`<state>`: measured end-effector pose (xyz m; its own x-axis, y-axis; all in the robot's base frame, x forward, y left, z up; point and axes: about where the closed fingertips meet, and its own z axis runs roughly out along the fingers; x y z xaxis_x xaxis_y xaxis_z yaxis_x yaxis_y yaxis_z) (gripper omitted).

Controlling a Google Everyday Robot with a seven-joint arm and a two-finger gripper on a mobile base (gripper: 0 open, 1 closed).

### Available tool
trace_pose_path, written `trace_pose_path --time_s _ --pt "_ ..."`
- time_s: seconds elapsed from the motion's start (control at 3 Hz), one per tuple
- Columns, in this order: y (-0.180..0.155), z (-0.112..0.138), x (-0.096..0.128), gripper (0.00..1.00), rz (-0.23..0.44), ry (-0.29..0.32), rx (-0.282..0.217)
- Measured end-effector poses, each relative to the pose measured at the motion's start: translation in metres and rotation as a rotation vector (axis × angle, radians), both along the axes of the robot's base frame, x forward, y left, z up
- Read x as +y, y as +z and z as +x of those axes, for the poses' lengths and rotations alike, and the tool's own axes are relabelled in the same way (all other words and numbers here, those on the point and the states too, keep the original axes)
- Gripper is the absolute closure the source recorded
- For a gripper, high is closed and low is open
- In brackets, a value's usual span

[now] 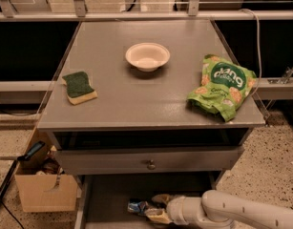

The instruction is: Pick redbull can from middle drawer and place on counter

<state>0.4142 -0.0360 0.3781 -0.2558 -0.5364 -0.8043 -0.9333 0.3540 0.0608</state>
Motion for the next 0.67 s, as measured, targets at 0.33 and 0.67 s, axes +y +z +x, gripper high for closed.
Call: trace_pose_path --time_s 0.33,0.67 --pt "0.0000 0.0000 0.0000 0.92 0.000 0.000 0.000" --pt "0.0000 0.0000 0.0001 1.00 0.000 0.000 0.000"
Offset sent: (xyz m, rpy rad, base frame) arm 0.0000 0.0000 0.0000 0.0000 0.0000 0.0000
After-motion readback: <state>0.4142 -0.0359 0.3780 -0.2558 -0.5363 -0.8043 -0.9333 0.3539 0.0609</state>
